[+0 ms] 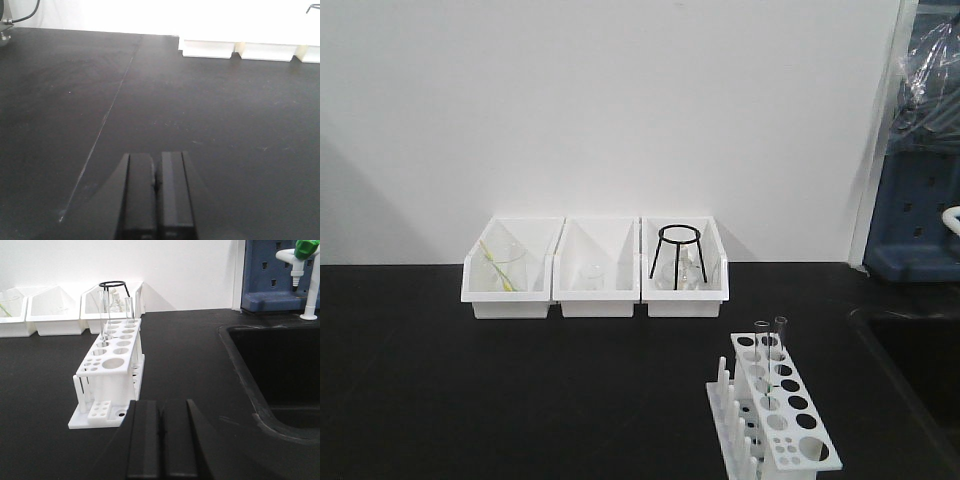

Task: Flip and reinsert test tube from rack
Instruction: 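Move the right gripper down toward the clear test tubes in the rack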

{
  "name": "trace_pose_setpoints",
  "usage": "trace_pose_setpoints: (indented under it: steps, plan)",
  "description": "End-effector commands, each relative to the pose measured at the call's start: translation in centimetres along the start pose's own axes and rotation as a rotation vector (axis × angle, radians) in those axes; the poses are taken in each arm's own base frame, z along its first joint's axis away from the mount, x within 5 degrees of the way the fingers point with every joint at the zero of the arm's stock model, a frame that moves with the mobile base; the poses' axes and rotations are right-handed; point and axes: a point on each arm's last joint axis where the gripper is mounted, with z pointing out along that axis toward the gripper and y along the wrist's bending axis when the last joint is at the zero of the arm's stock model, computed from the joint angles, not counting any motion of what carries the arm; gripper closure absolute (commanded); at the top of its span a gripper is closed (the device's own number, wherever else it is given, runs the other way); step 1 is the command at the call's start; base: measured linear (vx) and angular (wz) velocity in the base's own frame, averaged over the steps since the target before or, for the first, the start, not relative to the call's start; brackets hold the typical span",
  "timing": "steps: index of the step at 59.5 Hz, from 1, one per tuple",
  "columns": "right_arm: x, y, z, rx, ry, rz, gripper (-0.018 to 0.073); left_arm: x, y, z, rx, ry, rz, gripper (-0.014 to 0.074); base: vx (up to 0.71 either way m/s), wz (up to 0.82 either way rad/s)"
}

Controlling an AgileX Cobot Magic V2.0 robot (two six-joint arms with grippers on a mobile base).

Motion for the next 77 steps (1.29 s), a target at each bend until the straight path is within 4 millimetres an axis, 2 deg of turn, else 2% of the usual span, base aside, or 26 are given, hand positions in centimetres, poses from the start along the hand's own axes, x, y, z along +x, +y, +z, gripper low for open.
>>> trace_pose_setpoints:
  steps: [1, 77]
  plan:
    - [-0.77, 0.10, -0.10, -0.011, -0.092, -0.007, 0.0568, -0.80, -0.18, -0.12, 0.024, -0.097, -0.003, 0.0603, 0.01, 0.00]
    - [-0.77, 0.10, -0.10, -0.011, -0.092, -0.007, 0.0568, -0.80, -0.18, -0.12, 0.024, -0.097, -0.003, 0.0603, 0.00, 0.00]
